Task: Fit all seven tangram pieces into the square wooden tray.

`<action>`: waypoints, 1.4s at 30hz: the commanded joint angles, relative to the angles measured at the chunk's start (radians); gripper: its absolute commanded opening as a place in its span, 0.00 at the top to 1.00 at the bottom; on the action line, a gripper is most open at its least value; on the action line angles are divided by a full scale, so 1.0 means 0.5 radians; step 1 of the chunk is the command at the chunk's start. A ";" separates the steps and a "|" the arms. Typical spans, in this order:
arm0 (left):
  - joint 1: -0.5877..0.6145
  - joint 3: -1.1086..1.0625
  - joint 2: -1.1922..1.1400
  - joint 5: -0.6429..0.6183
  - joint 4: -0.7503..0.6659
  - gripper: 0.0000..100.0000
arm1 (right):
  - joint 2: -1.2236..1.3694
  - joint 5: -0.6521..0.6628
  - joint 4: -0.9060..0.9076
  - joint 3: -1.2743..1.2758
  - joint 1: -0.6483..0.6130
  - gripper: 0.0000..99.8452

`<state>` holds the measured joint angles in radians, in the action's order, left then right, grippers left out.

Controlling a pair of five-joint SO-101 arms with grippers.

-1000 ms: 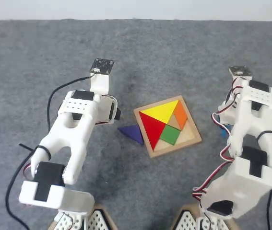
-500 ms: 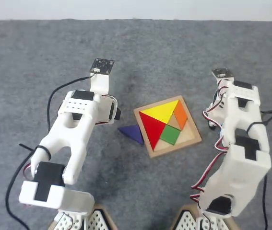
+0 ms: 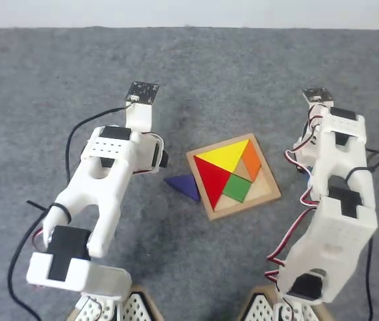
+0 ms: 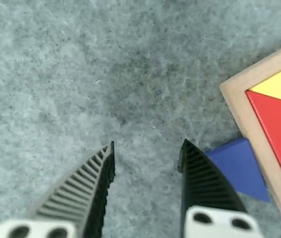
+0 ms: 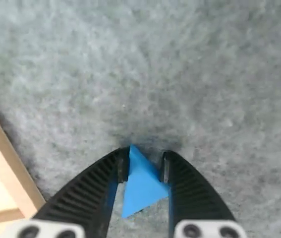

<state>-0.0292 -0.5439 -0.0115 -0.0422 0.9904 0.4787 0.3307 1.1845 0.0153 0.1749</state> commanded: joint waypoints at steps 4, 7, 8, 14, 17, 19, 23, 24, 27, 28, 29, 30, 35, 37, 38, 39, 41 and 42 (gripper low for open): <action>0.003 0.014 0.092 -0.006 -0.037 0.79 | 0.005 -0.021 0.229 -0.163 0.002 0.89; 0.003 0.014 0.092 -0.006 -0.037 0.79 | -0.005 -0.138 0.284 -0.249 0.060 0.80; 0.003 0.014 0.092 -0.006 -0.037 0.79 | -0.026 -0.187 0.284 -0.252 0.084 0.78; 0.000 0.014 0.092 -0.006 -0.037 0.79 | -0.269 -0.258 0.204 -0.021 0.137 0.78; 0.000 0.014 0.092 -0.006 -0.037 0.79 | -0.410 -0.310 0.020 0.245 0.124 0.78; 0.003 0.014 0.092 -0.006 -0.037 0.79 | -0.465 -0.316 -0.112 0.387 0.121 0.78; 0.003 0.014 0.092 -0.006 -0.037 0.79 | -0.471 -0.322 -0.238 0.516 0.127 0.78; 0.003 0.014 0.092 -0.006 -0.037 0.79 | -0.471 -0.322 -0.238 0.525 0.124 0.78; 0.003 0.014 0.092 -0.006 -0.034 0.79 | -0.471 -0.304 -0.290 0.528 0.124 0.78; 0.003 0.014 0.092 -0.006 -0.031 0.79 | -0.471 -0.304 -0.308 0.534 0.127 0.78; 0.003 0.011 0.092 -0.006 -0.031 0.79 | -0.471 -0.304 -0.311 0.537 0.127 0.78; 0.003 0.011 0.092 -0.006 -0.031 0.79 | -0.471 -0.304 -0.305 0.537 0.127 0.78; 0.003 0.011 0.092 -0.006 -0.031 0.79 | -0.471 -0.316 -0.299 0.608 0.124 0.78; 0.006 0.011 0.092 -0.006 -0.031 0.79 | -0.471 -0.322 -0.305 0.635 0.103 0.83; 0.006 0.011 0.092 -0.006 -0.034 0.79 | -0.471 -0.307 -0.305 0.638 0.087 0.86; 0.006 0.011 0.092 -0.006 -0.034 0.79 | -0.471 -0.304 -0.305 0.644 0.075 0.88; 0.006 0.011 0.092 -0.006 -0.034 0.79 | -0.471 -0.304 -0.305 0.647 0.054 0.91; 0.006 0.011 0.092 -0.006 -0.034 0.79 | -0.471 -0.304 -0.305 0.647 0.054 0.92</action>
<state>-0.0292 -0.5439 -0.0115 -0.0422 0.9904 0.2700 0.1834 1.0357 0.3222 0.2348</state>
